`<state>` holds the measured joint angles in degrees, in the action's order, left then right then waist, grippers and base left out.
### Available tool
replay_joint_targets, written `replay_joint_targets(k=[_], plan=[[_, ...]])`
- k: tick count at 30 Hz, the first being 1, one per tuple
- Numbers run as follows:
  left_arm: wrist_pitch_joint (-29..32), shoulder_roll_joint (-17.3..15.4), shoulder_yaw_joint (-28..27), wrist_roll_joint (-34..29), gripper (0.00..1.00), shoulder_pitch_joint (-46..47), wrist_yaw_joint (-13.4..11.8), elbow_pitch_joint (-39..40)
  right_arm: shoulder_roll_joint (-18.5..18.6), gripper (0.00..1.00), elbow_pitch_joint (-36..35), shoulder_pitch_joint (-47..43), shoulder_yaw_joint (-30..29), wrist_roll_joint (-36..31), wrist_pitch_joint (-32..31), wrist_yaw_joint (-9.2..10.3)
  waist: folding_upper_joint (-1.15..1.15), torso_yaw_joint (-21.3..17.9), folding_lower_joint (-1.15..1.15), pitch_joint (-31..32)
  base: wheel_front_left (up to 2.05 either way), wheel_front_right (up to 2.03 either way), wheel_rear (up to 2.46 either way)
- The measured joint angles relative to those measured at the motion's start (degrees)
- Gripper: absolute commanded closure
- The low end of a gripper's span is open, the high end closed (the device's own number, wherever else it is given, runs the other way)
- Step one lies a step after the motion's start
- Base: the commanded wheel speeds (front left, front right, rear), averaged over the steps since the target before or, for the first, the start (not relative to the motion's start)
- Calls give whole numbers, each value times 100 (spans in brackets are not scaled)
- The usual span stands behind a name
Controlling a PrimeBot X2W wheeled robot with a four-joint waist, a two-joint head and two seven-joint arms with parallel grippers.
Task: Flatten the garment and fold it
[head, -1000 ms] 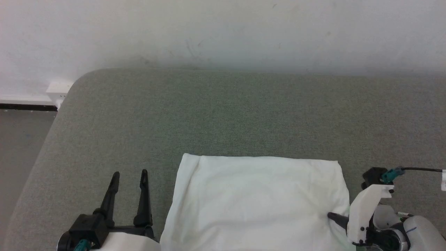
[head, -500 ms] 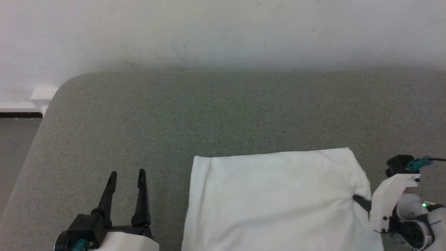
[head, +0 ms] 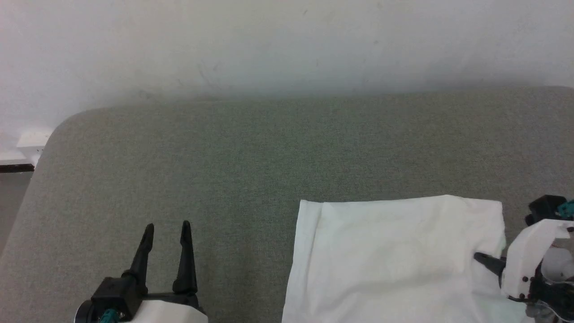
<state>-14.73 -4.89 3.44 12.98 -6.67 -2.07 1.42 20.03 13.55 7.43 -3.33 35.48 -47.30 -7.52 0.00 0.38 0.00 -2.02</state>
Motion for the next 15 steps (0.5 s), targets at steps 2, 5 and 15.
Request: replay_joint_targets(k=[2, 5, 15], plan=[[0, 7, 15, 1, 0, -1, 3, -25, -191, 100, -291, -27, 77, 322, -275, 0, 0, 2, 0, 41, 0, 0, 0], [0, 14, 34, 1, 0, 0, 15, -60, -434, 100, -690, -76, 320, 614, -568, 0, 0, 42, 0, 83, 0, 0, 0], [0, 24, 62, 12, 0, 12, 59, -114, -1278, 100, -721, 168, 1405, 862, -477, 0, 0, 252, 0, 114, 0, 0, 0]])
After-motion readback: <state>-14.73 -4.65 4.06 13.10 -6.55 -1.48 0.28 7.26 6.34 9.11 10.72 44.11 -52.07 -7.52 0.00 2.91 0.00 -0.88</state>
